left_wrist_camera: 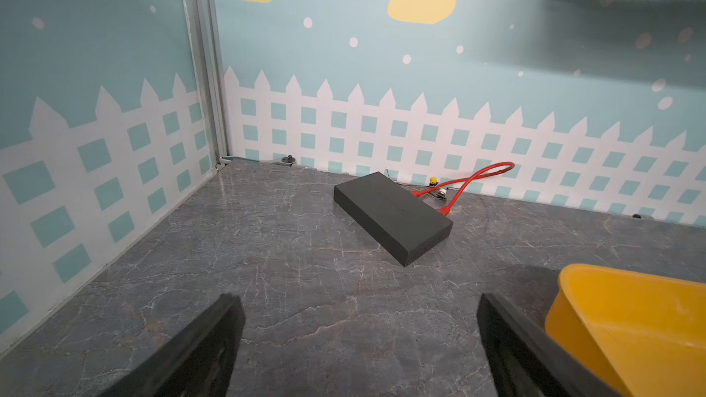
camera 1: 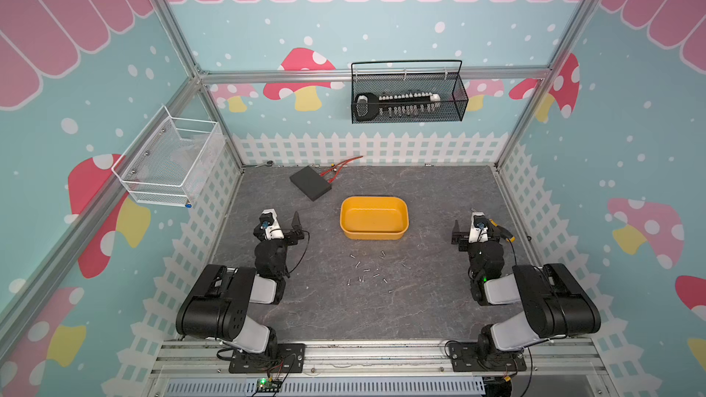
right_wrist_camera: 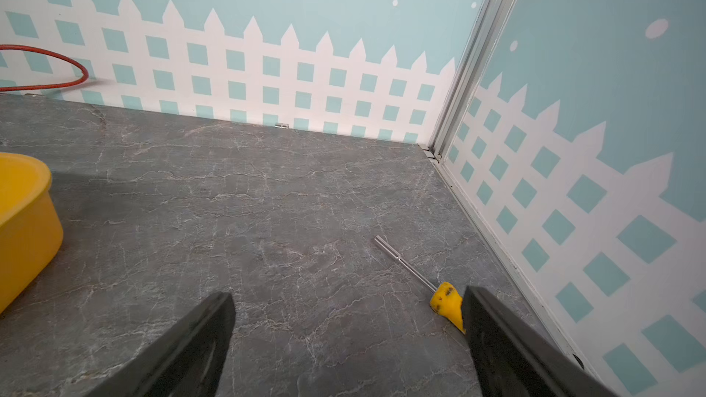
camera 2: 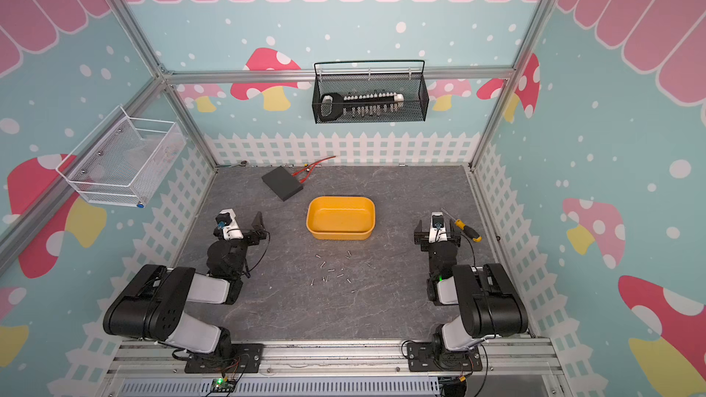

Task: Put the screws on the desktop into the storage box
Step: Pick up the screw from the center of the board.

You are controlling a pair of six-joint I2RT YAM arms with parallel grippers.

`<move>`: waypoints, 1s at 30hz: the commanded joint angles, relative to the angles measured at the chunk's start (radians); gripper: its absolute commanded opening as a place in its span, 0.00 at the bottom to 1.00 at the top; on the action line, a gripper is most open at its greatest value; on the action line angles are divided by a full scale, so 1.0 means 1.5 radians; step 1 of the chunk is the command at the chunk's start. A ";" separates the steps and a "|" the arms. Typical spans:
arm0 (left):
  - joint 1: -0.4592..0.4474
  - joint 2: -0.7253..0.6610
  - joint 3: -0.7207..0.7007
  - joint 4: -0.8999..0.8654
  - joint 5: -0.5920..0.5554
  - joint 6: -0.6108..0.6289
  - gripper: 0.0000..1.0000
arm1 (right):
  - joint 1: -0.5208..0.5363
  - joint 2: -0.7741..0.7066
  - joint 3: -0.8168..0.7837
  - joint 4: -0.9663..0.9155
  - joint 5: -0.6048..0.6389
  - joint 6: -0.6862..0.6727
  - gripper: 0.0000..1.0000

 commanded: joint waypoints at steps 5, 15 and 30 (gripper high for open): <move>0.002 0.001 -0.005 -0.001 0.009 0.003 0.99 | 0.000 -0.001 0.006 0.012 0.005 0.007 0.99; 0.002 0.002 -0.004 0.000 0.009 0.002 0.99 | 0.000 0.000 0.006 0.011 0.006 0.006 0.99; -0.041 -0.185 0.083 -0.267 -0.095 -0.022 0.79 | 0.010 -0.161 0.141 -0.323 0.016 0.020 0.98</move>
